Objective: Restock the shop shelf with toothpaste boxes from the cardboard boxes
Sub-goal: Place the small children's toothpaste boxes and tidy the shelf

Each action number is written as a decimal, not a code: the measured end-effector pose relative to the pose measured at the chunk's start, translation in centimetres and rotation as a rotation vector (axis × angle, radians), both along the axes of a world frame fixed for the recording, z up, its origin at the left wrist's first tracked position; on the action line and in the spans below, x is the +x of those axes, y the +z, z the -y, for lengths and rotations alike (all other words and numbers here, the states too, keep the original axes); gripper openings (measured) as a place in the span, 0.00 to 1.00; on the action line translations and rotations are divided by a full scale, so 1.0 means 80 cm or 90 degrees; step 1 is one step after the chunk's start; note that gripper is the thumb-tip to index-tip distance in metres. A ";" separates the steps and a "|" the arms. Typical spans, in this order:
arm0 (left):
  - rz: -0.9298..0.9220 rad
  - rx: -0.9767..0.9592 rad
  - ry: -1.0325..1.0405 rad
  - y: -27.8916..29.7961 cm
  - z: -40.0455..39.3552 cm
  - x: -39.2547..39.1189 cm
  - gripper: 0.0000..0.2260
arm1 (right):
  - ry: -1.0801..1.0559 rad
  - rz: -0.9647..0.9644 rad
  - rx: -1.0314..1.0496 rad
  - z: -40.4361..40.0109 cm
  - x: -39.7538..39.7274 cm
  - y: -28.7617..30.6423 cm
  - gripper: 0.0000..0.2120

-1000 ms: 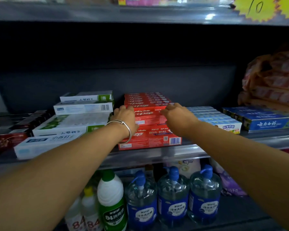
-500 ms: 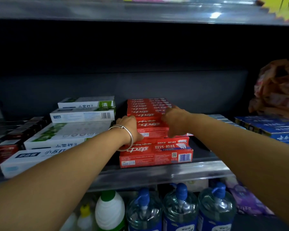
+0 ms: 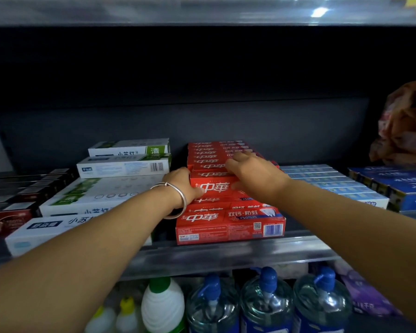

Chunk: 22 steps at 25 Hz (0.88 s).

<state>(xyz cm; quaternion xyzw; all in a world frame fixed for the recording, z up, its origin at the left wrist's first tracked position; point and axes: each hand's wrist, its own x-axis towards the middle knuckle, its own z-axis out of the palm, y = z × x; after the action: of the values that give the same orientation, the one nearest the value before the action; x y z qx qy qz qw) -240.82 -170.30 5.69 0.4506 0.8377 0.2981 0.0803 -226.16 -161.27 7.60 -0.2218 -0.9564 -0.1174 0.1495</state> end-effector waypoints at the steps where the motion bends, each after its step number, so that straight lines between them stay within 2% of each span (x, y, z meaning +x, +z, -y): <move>1: 0.007 0.000 0.003 0.000 -0.001 0.000 0.18 | 0.002 -0.009 -0.020 -0.001 -0.002 0.000 0.20; 3: 0.007 -0.019 0.007 -0.002 -0.003 0.000 0.18 | -0.010 -0.008 -0.069 -0.002 -0.008 -0.004 0.21; 7: 0.060 -0.056 -0.005 -0.005 -0.007 -0.009 0.18 | -0.054 0.072 -0.121 -0.010 -0.023 -0.012 0.30; 12: 0.138 -0.048 -0.024 -0.004 -0.010 -0.020 0.17 | -0.023 0.063 -0.141 -0.011 -0.031 -0.007 0.27; 22: 0.131 -0.050 -0.015 -0.007 -0.010 -0.026 0.17 | 0.004 0.063 -0.119 -0.008 -0.035 -0.008 0.27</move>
<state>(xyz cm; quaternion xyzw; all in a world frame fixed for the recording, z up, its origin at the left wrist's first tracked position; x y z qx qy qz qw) -242.86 -169.49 5.14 0.4240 0.8305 0.3090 0.1869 -228.95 -160.60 6.97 -0.2254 -0.9701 -0.0379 0.0814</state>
